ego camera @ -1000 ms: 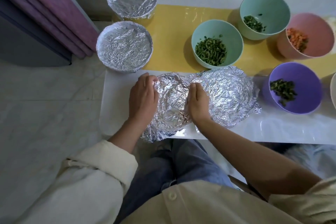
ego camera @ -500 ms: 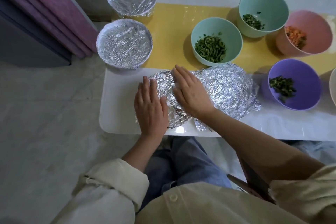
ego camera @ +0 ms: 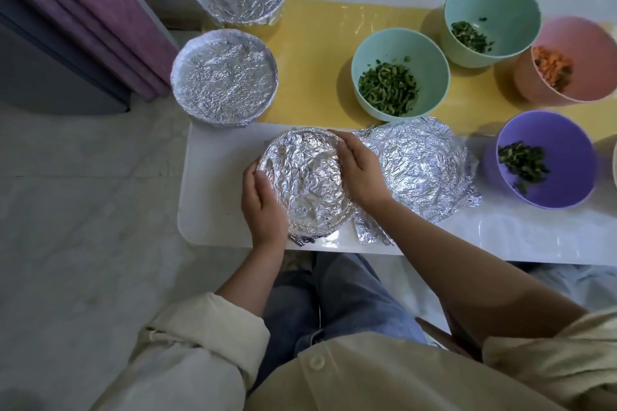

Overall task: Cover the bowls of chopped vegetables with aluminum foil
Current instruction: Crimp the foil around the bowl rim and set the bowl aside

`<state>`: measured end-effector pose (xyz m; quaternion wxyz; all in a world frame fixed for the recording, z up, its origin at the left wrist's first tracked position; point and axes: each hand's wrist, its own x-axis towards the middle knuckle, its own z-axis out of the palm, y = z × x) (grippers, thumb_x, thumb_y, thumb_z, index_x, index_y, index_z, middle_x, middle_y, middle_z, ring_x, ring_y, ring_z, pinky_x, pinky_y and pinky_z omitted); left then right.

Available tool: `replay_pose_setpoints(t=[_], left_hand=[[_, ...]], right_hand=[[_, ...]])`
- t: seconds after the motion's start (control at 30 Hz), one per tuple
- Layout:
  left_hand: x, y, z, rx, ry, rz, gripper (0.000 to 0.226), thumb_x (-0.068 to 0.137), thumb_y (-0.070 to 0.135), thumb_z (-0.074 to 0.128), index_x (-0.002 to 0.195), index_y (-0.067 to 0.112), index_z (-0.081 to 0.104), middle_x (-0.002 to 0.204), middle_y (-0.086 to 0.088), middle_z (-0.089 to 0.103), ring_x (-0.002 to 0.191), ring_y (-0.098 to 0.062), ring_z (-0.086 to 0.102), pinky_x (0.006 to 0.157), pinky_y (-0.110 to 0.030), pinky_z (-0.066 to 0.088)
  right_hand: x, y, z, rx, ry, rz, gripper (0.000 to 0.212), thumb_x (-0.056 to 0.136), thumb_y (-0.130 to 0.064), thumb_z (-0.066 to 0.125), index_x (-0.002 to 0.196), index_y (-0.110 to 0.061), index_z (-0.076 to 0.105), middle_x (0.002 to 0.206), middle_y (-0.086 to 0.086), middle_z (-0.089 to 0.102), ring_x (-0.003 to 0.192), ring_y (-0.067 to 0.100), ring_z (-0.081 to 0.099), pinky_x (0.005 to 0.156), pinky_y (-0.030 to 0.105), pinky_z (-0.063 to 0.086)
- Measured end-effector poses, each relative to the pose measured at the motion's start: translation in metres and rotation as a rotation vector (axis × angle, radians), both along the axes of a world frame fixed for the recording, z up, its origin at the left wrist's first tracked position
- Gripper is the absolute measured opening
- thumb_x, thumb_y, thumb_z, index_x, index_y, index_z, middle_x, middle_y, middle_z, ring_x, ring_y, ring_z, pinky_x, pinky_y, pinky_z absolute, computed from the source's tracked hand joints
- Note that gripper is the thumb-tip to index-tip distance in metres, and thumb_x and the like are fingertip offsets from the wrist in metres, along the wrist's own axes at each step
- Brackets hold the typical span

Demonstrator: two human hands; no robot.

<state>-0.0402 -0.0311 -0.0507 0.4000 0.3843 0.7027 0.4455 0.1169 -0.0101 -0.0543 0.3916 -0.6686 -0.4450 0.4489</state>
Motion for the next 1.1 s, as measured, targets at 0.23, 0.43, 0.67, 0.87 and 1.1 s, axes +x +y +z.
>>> replay_pose_setpoints(t=[0.23,0.43,0.67,0.87,1.1], left_hand=[[-0.018,0.037,0.014,-0.141,0.107,-0.305,0.038,0.108,0.025,0.035,0.137,0.011,0.054,0.121,0.002,0.060,0.110,-0.010,0.053,0.099,-0.028,0.041],[-0.012,0.019,0.012,0.038,0.532,-0.296,0.046,0.104,0.026,0.036,0.142,0.004,0.047,0.145,-0.014,0.051,0.134,-0.029,0.047,0.111,-0.042,0.036],[0.003,-0.005,-0.003,0.133,0.403,-0.245,0.049,0.103,0.015,0.032,0.148,-0.006,0.034,0.150,-0.023,0.040,0.138,-0.034,0.042,0.112,-0.033,0.036],[0.003,-0.002,-0.003,0.005,0.095,-0.051,0.037,0.107,0.012,0.033,0.140,0.002,0.047,0.134,-0.011,0.058,0.115,-0.014,0.054,0.095,-0.013,0.040],[0.005,0.001,0.001,-0.145,-0.159,0.046,0.033,0.108,0.022,0.035,0.129,0.008,0.057,0.111,0.018,0.058,0.097,0.016,0.054,0.083,0.004,0.036]], right_hand=[[-0.007,-0.013,0.008,-0.044,0.062,-0.200,0.029,0.105,-0.018,0.038,0.124,-0.009,0.057,0.078,-0.013,0.053,0.068,0.003,0.047,0.068,0.026,0.039],[-0.015,-0.037,0.021,0.001,-0.099,-0.236,0.047,0.106,-0.024,0.034,0.151,-0.011,0.029,0.154,0.003,0.034,0.140,0.010,0.031,0.116,0.029,0.025],[0.002,-0.004,0.008,0.485,-0.750,0.391,0.048,0.100,-0.016,0.044,0.143,0.006,0.039,0.149,0.022,0.038,0.139,0.034,0.035,0.116,0.050,0.026],[0.001,0.002,0.007,0.268,-0.488,0.106,0.037,0.103,-0.014,0.042,0.138,-0.008,0.052,0.123,0.007,0.063,0.107,0.019,0.060,0.089,0.020,0.043],[0.004,0.004,-0.001,-0.006,0.036,-0.063,0.023,0.104,-0.025,0.041,0.099,-0.030,0.063,0.056,-0.017,0.045,0.052,0.008,0.037,0.054,0.028,0.031]])
